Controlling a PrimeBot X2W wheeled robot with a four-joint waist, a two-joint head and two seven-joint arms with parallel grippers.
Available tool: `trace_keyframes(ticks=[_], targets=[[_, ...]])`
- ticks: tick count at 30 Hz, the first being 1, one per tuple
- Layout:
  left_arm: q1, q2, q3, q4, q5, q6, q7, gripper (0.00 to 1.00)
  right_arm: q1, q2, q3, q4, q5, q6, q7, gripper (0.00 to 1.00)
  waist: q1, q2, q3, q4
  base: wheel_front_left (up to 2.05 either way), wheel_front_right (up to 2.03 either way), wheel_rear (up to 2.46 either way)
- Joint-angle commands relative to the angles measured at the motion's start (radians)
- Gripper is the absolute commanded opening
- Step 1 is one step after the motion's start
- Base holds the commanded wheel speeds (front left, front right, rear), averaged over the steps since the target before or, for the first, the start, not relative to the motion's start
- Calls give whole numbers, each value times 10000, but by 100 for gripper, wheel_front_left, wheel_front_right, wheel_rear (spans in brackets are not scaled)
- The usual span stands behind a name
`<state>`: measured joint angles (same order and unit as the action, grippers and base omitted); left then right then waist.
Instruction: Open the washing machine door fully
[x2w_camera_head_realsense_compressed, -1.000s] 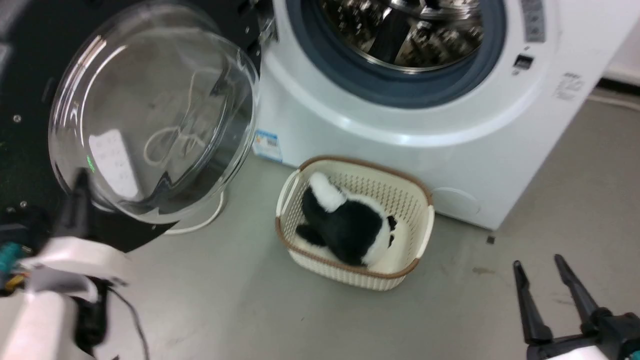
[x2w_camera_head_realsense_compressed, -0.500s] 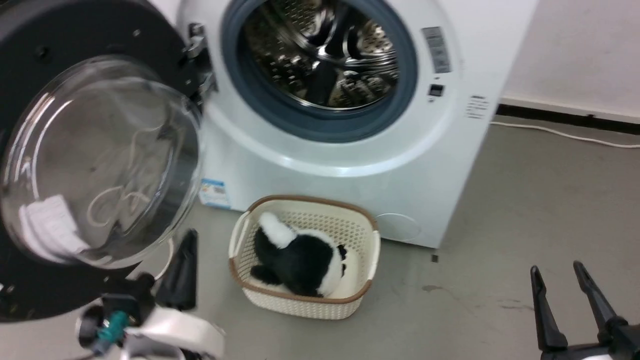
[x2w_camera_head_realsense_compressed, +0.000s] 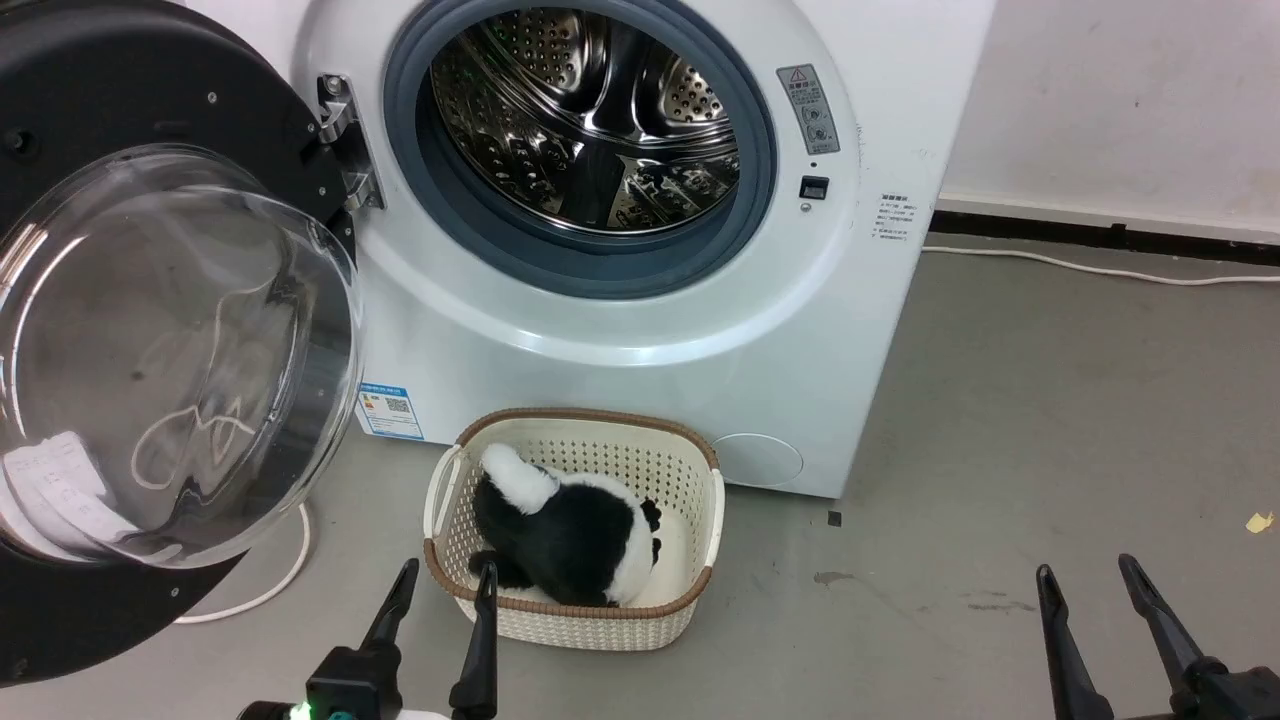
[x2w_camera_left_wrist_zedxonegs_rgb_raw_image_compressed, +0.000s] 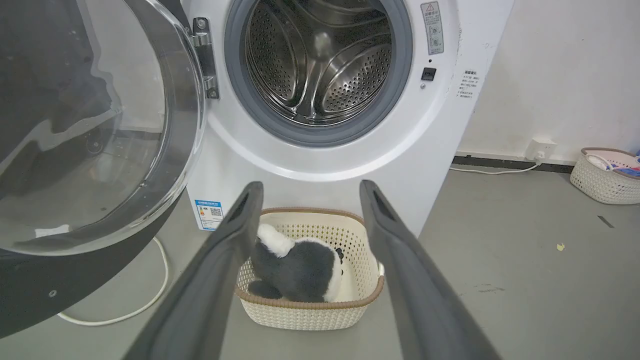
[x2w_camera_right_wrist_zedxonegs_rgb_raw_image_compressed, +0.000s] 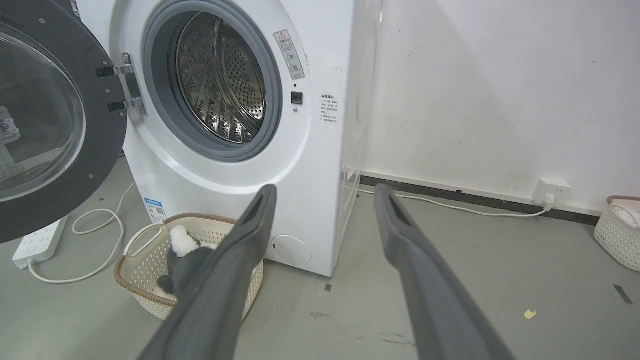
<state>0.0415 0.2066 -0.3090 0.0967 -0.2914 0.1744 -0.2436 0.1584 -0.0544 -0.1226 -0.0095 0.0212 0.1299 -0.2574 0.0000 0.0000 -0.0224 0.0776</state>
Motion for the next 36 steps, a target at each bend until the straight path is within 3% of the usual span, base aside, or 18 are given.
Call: trace_keyframes(ticks=[1, 21, 22, 36], targets=[[101, 11, 14, 40, 55, 54, -71, 100, 132, 40, 17, 31, 100, 8, -44, 100, 0, 0, -2, 17, 0, 0, 0], [-93, 45, -89, 237, 292, 88, -160, 100, 30, 41, 96, 73, 158, 8, -44, 100, 0, 0, -2, 55, 0, 0, 0], [-16, 12, -71, 244, 203, 31, -113, 0, -3, 2, 88, 42, 71, 0, 0, 0, 1, 0, -1, 55, 0, 0, 0], [-56, -160, 262, 131, 454, -187, 149, 0, -166, 2, 197, 46, 25, 1, 265, 0, 0, 0, 23, -30, 0, 0, 0]])
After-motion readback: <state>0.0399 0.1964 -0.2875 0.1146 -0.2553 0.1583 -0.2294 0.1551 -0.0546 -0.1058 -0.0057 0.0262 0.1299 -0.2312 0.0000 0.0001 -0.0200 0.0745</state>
